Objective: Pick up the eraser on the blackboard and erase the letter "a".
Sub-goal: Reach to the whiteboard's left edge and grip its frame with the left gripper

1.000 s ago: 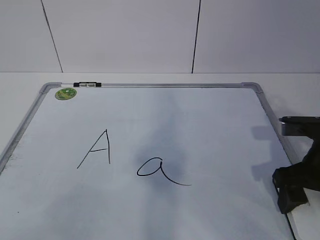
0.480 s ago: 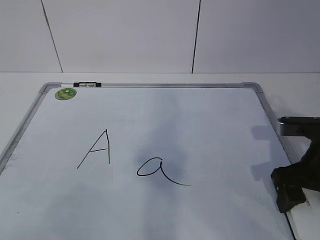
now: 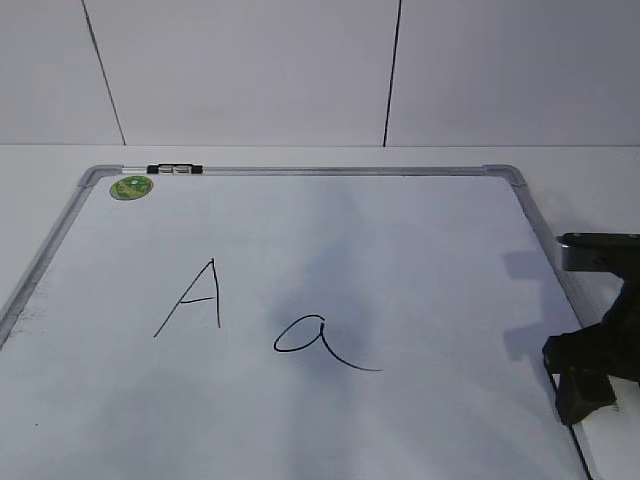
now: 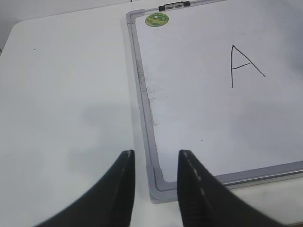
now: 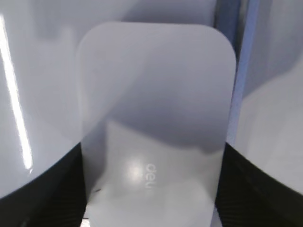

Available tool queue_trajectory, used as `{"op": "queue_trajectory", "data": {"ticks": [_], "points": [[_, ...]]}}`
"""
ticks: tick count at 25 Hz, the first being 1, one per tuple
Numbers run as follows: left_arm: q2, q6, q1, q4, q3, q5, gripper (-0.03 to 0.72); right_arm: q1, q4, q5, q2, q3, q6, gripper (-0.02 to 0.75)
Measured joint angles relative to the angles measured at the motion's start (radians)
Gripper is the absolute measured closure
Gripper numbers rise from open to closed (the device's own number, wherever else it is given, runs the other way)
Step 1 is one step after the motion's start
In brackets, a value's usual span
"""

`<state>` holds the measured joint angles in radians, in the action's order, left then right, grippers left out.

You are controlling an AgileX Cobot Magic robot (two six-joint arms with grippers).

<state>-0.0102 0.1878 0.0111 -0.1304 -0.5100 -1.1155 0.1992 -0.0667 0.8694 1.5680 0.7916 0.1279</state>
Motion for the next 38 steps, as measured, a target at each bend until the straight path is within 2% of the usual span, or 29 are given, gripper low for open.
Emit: {"op": "queue_trajectory", "data": {"ticks": [21,38], "points": [[0.0,0.0,0.0,0.0,0.0,0.0,0.454,0.0,0.0,0.003,-0.016,-0.002,0.002,0.167],[0.0,0.0,0.0,0.0,0.0,0.0,0.454,0.0,-0.002,0.142,-0.258,-0.002,0.002,0.167]]}}
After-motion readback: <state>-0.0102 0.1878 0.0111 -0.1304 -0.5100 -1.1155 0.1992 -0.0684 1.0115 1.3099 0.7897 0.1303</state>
